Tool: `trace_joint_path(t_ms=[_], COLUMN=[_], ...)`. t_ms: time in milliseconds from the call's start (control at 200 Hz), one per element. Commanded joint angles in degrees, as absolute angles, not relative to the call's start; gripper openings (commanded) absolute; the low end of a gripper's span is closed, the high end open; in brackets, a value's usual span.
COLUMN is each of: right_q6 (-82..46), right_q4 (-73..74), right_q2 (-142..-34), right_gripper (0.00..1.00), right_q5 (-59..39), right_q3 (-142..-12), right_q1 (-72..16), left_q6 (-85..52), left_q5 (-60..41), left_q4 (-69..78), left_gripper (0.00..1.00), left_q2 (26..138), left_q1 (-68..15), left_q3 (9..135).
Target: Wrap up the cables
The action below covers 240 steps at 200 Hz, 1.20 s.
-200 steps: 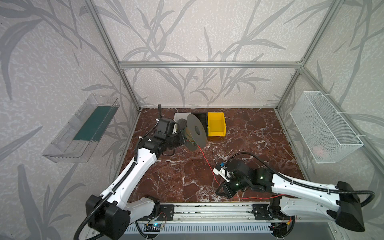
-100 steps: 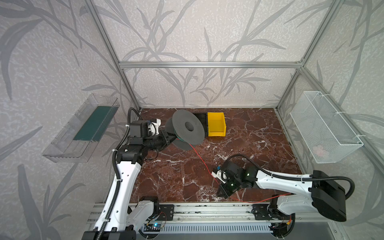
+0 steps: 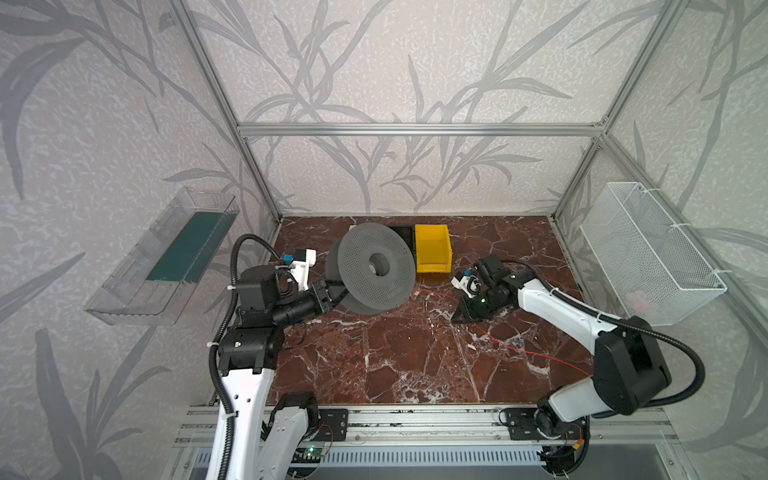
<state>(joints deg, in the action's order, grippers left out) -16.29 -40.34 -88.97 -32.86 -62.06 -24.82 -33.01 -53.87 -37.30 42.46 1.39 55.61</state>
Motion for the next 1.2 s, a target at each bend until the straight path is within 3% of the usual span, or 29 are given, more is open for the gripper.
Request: trace_joint_path(t_ms=[0,305,505,640,945,1194], right_q6=[-12.81,-9.41,-11.8,-16.64,-34.81,-36.06], right_q4=[-47.58,-63.15,-66.57,-60.75,-30.45,-25.76], right_q2=[-93.56,-103.48,-103.1,-98.72,-83.01,-75.18], right_gripper=[0.0,0.0,0.0,0.0,0.0,0.0], right_q5=[-29.67,-31.28,-40.4,-45.8,-54.0,-45.7], right_q3=[-70.95,-103.64,-112.14,-108.8,-87.7,-68.89], right_q1=[-22.38,-22.22,-27.49,-33.26,-40.24,-47.01], left_q6=[-22.54,-16.18,-19.37,-26.66,-36.64,-39.31], left_q5=[-48.54,-13.68,11.01,16.89,23.25,28.53], left_q4=[-42.1,-50.33,-52.26,-48.91,-41.16,-37.97], left_gripper=[0.0,0.0,0.0,0.0,0.0,0.0], left_q2=[42.2,51.31,64.36,69.83,76.9,78.98], left_q1=[-7.09,-34.12,-45.57,-46.14,-45.88,-45.56], left_q3=[56.64,58.98,62.75,64.98,69.83,76.09])
